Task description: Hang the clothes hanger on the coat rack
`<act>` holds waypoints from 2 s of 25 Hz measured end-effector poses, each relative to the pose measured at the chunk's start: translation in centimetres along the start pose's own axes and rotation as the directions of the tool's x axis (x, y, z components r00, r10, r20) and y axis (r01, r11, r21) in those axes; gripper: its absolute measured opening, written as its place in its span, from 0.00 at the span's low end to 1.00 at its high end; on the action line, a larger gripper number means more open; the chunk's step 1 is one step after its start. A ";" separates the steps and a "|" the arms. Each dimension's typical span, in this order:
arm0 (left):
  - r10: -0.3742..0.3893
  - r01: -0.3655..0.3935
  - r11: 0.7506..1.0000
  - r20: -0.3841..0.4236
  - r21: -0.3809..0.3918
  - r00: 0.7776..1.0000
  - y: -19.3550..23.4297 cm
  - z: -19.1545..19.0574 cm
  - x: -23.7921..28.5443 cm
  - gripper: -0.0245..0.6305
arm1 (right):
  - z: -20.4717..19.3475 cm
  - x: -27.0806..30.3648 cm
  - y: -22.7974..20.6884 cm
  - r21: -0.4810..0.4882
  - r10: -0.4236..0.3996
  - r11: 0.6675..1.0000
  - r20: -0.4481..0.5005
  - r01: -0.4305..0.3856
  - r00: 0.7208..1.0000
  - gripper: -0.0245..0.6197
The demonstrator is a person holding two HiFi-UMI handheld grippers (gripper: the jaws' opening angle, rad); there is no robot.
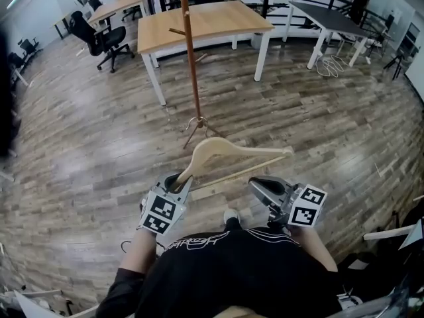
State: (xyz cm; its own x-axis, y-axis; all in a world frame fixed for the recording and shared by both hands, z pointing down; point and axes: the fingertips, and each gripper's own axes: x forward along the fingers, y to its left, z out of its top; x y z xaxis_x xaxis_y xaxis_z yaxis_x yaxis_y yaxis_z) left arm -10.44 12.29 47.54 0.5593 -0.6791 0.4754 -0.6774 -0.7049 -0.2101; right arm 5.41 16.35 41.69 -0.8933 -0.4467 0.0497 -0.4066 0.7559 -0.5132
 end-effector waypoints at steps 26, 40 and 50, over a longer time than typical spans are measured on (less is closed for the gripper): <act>0.058 -0.057 0.998 -0.041 0.014 0.997 11.0 6.4 15.5 0.11 | 10.8 4.5 -17.1 -0.010 0.051 0.999 -0.005 -0.051 0.999 0.10; 0.050 -0.050 0.997 0.004 0.062 0.999 23.9 10.7 21.9 0.11 | 18.6 12.9 -25.3 -0.033 0.021 0.999 0.032 -0.020 0.999 0.10; 0.033 -0.033 0.997 -0.005 0.073 0.999 33.3 11.6 25.7 0.11 | 23.0 20.9 -30.5 -0.018 0.005 1.000 0.026 -0.005 1.000 0.10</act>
State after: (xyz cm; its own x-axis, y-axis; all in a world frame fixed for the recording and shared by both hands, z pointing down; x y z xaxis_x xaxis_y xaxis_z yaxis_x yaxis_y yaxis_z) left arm -13.09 -31.05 42.83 0.5338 -0.7012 0.4727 -0.6588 -0.6952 -0.2875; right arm 3.57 -27.05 38.67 -0.8902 -0.4549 0.0250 -0.4057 0.7666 -0.4978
